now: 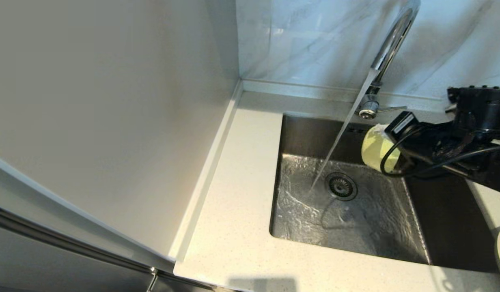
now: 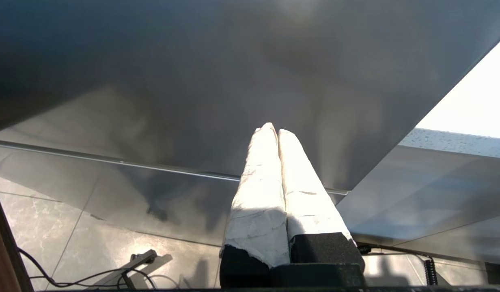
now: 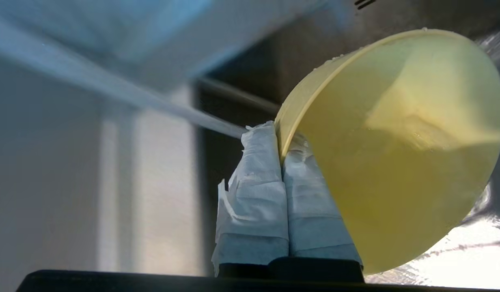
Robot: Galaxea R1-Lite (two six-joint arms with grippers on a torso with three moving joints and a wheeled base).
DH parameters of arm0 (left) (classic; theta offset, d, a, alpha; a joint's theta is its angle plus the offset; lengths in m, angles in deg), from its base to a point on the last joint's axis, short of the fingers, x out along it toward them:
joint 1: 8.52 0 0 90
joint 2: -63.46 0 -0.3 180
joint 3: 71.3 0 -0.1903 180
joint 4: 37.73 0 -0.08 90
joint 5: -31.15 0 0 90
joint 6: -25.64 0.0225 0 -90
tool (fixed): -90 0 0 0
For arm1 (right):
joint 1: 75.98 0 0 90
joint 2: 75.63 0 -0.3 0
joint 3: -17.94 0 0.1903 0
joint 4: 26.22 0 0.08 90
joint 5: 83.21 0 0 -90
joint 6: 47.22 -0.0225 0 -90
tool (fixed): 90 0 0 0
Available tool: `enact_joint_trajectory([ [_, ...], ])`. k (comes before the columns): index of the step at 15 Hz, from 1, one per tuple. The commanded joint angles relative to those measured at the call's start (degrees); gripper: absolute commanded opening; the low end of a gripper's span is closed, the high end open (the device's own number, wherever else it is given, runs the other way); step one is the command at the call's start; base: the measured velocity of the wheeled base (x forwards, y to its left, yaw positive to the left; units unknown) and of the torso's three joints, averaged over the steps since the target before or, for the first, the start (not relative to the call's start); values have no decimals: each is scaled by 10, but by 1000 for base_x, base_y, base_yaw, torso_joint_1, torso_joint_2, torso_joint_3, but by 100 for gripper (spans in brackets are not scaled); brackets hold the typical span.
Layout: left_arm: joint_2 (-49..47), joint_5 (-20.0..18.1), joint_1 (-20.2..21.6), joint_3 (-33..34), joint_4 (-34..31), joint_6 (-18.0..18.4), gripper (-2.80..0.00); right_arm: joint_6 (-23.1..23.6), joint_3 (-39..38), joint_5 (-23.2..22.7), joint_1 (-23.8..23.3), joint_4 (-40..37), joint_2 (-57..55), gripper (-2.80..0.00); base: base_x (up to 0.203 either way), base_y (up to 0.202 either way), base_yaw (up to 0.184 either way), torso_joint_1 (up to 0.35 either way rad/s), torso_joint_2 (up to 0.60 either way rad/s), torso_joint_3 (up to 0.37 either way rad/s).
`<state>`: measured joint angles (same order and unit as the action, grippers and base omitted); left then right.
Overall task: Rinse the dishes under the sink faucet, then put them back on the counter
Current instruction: Rinse the bowl
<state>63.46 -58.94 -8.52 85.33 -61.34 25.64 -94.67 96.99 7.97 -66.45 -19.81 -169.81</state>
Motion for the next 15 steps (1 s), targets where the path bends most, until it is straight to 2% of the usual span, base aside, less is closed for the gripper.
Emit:
enact_joint_trajectory([
  [1,0,0,0,0,0,0,-280,-119,-5,-36,-46,-7,53,-280,0,0,0,0,0,0],
  [2,0,0,0,0,0,0,-280,-157,-14,-74,-77,-12,71,-280,0,0,0,0,0,0],
  [4,0,0,0,0,0,0,-280,-197,-46,-168,-123,-15,101,-280,0,0,0,0,0,0],
  [5,0,0,0,0,0,0,-280,-216,-54,-196,-139,-8,100,-280,0,0,0,0,0,0],
  [7,0,0,0,0,0,0,-280,-304,-66,-232,-171,54,91,-280,0,0,0,0,0,0],
  [9,0,0,0,0,0,0,-280,-365,-112,-300,-208,192,87,-280,0,0,0,0,0,0],
  [10,0,0,0,0,0,0,-280,-410,-134,-330,-226,281,79,-280,0,0,0,0,0,0],
  [11,0,0,0,0,0,0,-280,-468,-152,-355,-248,370,64,-280,0,0,0,0,0,0],
  [13,0,0,0,0,0,0,-280,-622,-182,-395,-298,537,18,-280,0,0,0,0,0,0],
  [14,0,0,0,0,0,0,-280,-688,-187,-407,-321,566,-3,-280,0,0,0,0,0,0],
  [15,0,0,0,0,0,0,-280,-722,-187,-414,-333,574,-25,-280,0,0,0,0,0,0],
])
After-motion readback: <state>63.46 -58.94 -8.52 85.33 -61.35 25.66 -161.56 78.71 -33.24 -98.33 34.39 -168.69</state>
